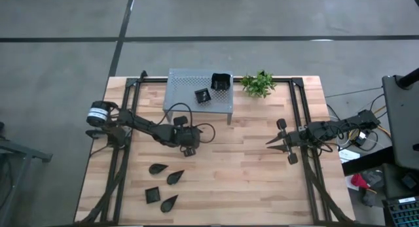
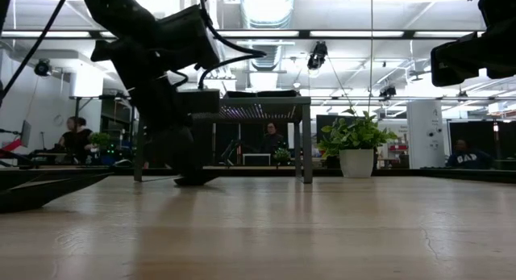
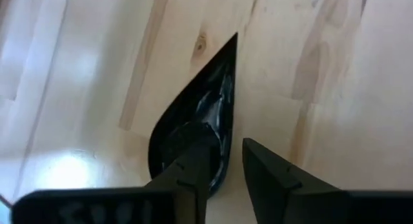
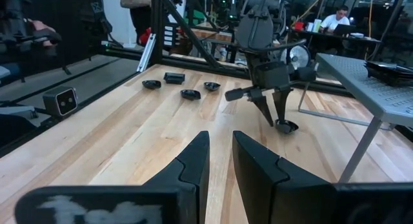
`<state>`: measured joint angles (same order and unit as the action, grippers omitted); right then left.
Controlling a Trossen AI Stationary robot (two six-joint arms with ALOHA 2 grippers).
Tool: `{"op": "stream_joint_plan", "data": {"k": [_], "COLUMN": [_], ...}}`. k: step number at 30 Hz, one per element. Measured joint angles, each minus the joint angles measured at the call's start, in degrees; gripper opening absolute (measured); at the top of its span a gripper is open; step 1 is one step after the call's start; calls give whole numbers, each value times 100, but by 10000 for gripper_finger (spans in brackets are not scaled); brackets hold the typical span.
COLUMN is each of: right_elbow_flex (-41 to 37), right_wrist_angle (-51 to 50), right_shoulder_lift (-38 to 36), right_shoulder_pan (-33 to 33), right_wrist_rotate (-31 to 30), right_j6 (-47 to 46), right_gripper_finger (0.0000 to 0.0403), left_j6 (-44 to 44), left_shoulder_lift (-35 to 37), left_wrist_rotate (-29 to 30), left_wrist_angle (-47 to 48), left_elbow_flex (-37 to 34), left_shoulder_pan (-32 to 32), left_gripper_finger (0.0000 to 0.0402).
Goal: Pick & Place Mini shaped plates
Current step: Put the black drop-shaped plate on the shelf
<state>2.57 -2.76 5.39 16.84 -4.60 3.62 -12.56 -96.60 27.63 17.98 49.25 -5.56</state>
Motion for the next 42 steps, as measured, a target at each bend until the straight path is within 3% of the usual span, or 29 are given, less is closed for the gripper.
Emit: {"op": "stream_joint_plan", "data": {"k": [11,18,29,42], "right_elbow_flex": [0,0,0,0], "right_wrist_angle": [0,0,0,-2], "right_shoulder_lift": [0,0,0,0], "right_shoulder_pan": [0,2,0,1], "right_wrist_rotate": [1,1,0,1], "right_j6": [0,0,0,0], "right_gripper_finger": [63,63,63,63], "left_j6": [74,-90,-291,-667], "left_shoulder_lift": [0,22,54,830], "left_wrist_rotate": [-82,-441,-365,157], "left_wrist_angle": [-26,-1,380,2353], "left_elbow_flex": [2,31,494,1489], "left_shoulder_pan": [57,-97,-717,-1224], "left_gripper_finger": [5,0,0,0]}}
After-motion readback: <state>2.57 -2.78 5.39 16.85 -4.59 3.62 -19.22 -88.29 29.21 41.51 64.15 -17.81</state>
